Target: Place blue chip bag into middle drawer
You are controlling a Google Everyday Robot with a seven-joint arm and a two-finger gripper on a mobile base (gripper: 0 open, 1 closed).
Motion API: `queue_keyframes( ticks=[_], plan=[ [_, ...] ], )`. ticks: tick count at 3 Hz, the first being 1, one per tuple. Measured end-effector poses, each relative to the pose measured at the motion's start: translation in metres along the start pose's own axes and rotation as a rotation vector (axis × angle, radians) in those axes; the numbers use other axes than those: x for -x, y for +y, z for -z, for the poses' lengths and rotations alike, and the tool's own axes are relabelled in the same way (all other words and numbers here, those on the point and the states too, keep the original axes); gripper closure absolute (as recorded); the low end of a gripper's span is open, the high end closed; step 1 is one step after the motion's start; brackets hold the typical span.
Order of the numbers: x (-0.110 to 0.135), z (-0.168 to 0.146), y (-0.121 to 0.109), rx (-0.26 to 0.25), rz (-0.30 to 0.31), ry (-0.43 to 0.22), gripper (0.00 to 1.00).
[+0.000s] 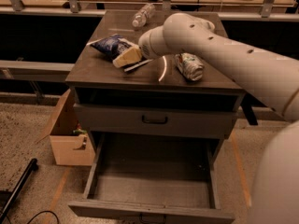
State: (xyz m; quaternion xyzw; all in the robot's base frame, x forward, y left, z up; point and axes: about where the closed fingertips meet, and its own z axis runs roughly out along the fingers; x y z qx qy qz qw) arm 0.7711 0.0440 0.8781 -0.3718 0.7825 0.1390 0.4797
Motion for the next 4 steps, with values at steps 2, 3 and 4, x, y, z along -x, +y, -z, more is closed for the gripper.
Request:
queue_keyframes(
  ticks=[2, 3, 4],
  plan=[
    [0.015, -0.054, 0.013, 0.036, 0.004, -0.032, 0.19],
    [0.016, -0.061, 0.019, 0.058, 0.017, -0.036, 0.41],
    [0.011, -0.047, 0.016, 0.049, 0.031, -0.018, 0.64]
  ],
)
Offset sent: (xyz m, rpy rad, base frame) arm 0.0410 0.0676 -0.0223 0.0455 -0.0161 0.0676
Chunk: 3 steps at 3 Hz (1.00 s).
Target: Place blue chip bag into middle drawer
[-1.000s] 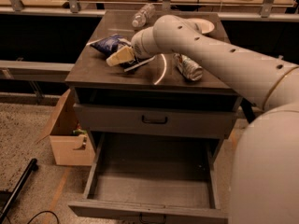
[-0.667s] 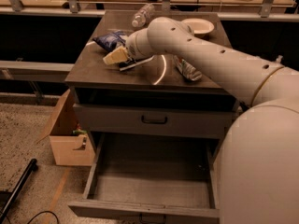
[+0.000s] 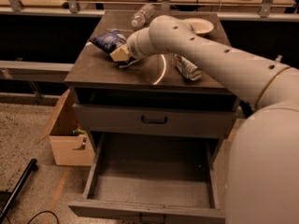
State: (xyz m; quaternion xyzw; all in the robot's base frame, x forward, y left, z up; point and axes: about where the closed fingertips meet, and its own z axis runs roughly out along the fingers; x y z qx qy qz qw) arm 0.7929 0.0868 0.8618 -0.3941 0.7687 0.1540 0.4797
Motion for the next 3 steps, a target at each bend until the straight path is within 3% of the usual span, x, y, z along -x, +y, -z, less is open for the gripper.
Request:
queue_keyframes(
  ticks=[1, 2, 3],
  plan=[
    [-0.005, 0.042, -0.002, -0.005, 0.015, 0.026, 0.88],
    [-0.013, 0.095, 0.010, 0.047, 0.014, 0.031, 1.00],
    [-0.026, 0.152, 0.043, 0.140, 0.008, 0.048, 1.00]
  ],
)
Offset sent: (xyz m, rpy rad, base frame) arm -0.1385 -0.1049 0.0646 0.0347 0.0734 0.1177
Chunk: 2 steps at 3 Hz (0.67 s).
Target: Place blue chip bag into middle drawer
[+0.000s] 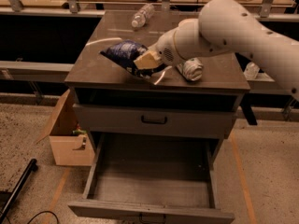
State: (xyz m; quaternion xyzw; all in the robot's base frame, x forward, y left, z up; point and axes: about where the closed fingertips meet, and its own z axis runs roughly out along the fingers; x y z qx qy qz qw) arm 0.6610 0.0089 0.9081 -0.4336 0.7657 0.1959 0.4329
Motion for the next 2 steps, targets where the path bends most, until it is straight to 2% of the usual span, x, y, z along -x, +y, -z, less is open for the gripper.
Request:
queue_keyframes(
  ticks=[1, 2],
  plan=[
    [-0.019, 0.037, 0.040, 0.064, -0.022, 0.047, 1.00],
    [-0.037, 0.064, 0.072, 0.103, -0.055, 0.103, 1.00]
  ],
)
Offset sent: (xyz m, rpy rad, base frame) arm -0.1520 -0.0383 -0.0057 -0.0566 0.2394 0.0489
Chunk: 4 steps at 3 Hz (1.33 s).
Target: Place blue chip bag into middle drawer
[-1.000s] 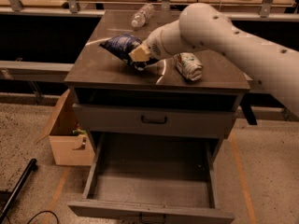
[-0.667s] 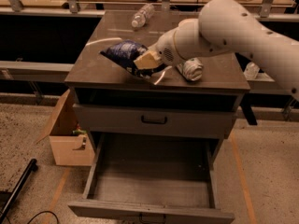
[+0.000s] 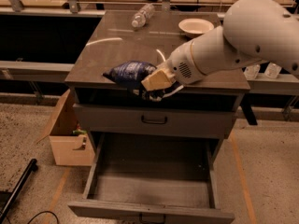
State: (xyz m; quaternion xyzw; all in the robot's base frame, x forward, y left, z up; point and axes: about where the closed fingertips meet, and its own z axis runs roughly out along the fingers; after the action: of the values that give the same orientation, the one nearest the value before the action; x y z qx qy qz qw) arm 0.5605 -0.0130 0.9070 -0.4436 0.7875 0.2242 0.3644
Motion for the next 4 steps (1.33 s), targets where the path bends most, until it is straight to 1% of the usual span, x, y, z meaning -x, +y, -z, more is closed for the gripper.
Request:
queue_keyframes(
  ticks=[1, 2, 3, 4],
  plan=[
    [-0.023, 0.006, 0.020, 0.042, -0.025, 0.073, 1.00],
    [-0.055, -0.001, 0.039, 0.078, -0.013, 0.138, 1.00],
    [-0.086, -0.023, 0.050, 0.077, 0.023, 0.187, 1.00],
    [-0.118, -0.069, 0.046, 0.032, 0.086, 0.225, 1.00]
  ],
)
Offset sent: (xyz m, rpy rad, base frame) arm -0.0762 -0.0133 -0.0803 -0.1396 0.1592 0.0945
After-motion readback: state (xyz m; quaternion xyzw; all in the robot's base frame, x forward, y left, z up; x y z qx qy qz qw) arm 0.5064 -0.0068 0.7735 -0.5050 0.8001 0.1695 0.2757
